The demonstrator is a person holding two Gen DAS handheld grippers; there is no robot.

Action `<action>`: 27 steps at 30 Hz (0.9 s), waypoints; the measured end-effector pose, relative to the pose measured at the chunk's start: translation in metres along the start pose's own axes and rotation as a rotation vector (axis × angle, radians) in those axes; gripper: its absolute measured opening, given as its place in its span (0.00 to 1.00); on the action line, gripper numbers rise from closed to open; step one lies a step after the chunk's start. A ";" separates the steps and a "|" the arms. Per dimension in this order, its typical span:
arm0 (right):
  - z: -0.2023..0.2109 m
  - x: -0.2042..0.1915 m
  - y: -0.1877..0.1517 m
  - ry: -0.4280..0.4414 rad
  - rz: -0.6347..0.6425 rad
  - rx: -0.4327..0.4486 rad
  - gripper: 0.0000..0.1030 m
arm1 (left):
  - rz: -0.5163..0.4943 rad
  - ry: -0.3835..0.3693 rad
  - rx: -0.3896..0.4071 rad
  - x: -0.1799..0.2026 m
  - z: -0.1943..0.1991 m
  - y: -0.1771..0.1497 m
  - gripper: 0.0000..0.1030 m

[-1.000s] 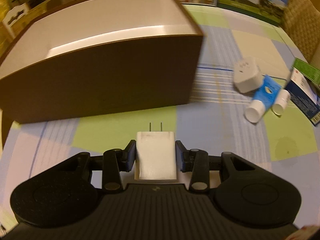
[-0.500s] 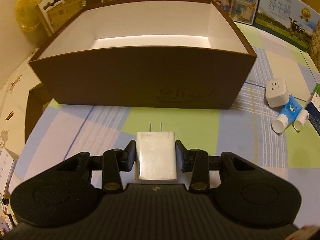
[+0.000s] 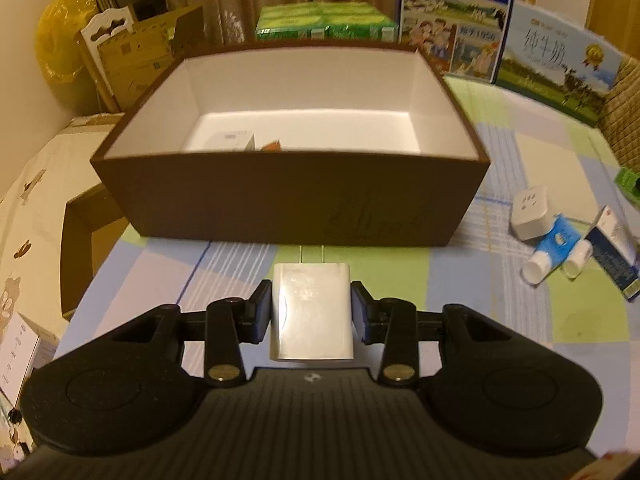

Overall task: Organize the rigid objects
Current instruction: 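Grasp the green medicine box with the right tool while the left tool holds the charger, then carry the charger and green medicine box over the brown box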

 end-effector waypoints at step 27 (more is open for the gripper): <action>0.019 -0.317 -0.043 0.445 0.194 0.018 0.51 | -0.087 -0.174 0.144 -0.031 -0.019 0.132 0.35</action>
Point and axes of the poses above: each gripper's, at about its wrist camera, not at the fingertips, and z roughly against the way its jaws point, x to its right, y to its top, the point moved 10 cm from there along -z, roughly the way its jaws point, and after that the axes turned 6 degrees about x, right-handed, at the moved point
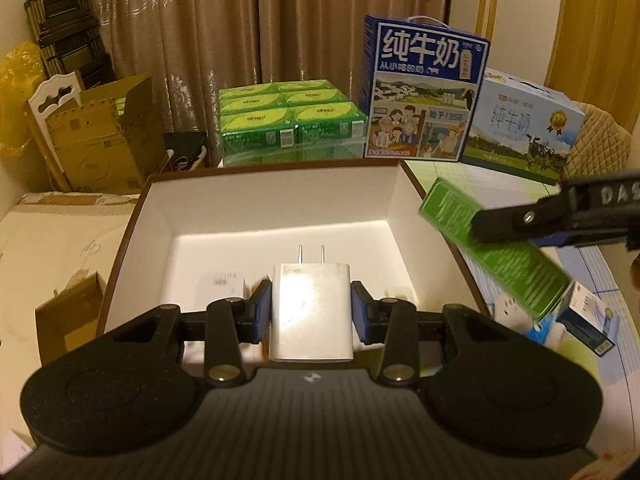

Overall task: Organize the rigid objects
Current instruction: 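Carry the charger and green medicine box over the brown box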

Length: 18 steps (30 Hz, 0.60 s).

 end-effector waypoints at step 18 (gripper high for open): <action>-0.108 0.004 0.019 -0.162 0.050 -0.019 0.51 | -0.054 -0.056 -0.091 -0.034 -0.102 0.022 0.35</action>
Point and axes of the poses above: each gripper's, at about its wrist camera, not at the fingertips, and z roughly against the way its jaws point, x to its right, y to its top, the point moved 10 cm from there along -z, roughly the way its jaws point, and after that the axes turned 6 degrees about x, right-handed, at the moved point
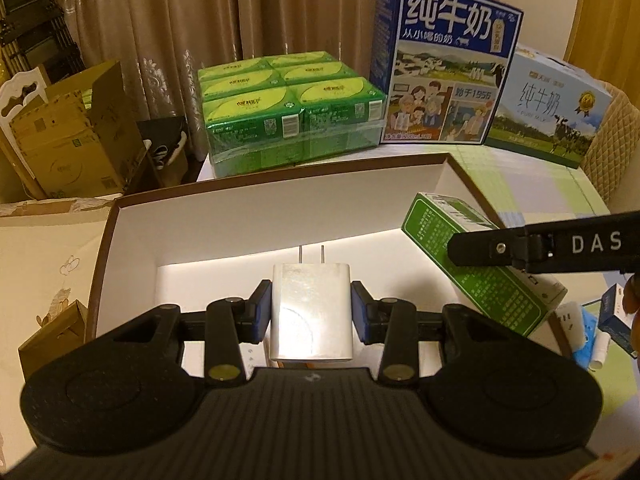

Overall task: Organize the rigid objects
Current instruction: 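Carry the charger and green medicine box over the brown box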

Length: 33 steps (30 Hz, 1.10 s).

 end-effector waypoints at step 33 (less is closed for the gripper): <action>-0.057 0.019 0.008 -0.148 0.074 -0.040 0.51 | 0.021 -0.064 -0.174 0.006 -0.113 -0.008 0.35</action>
Point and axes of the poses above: each gripper's, at about its wrist camera, not at the fingertips, and z roughly against the way its jaws point, x to its right, y to its top, the point moved 10 cm from there along -z, roughly the way its jaws point, and after that the axes turned 6 degrees about x, right-handed, at the moved point
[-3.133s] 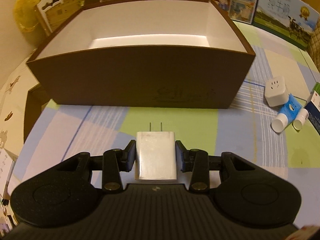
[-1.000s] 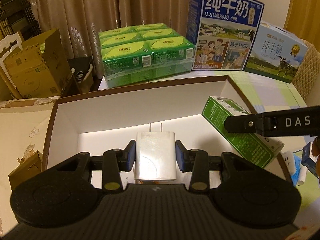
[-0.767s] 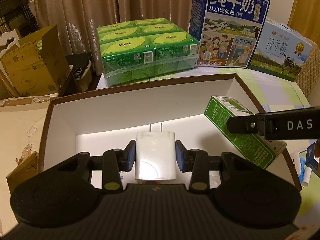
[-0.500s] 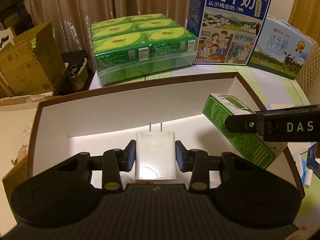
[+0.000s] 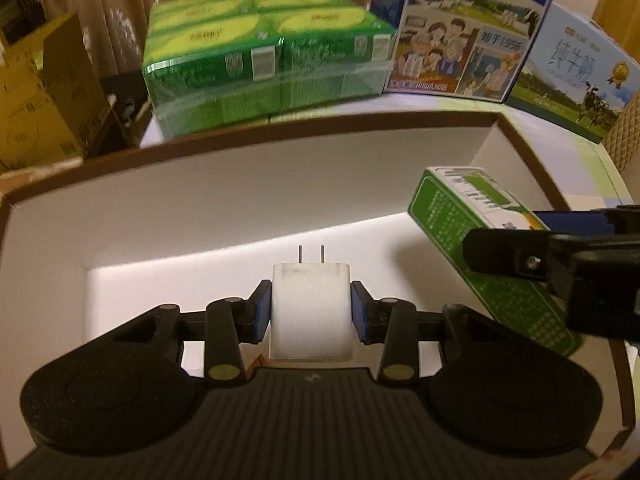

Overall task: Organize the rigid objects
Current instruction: 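Open the left tool to drop the charger while the right tool releases the green box, then withdraw both open tools from the box toward the remaining items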

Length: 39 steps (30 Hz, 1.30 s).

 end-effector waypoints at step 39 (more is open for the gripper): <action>0.052 -0.011 -0.012 0.062 0.023 0.075 0.64 | 0.068 0.052 0.113 -0.037 0.110 -0.016 0.52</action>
Point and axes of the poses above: each gripper's, at about its wrist camera, not at the fingertips, and z roughly against the way its jaws point, x to its right, y to its top, the point moved 10 cm from there along -z, roughly the way its jaws point, and after that the axes turned 6 degrees about x, right-handed, at the moved point
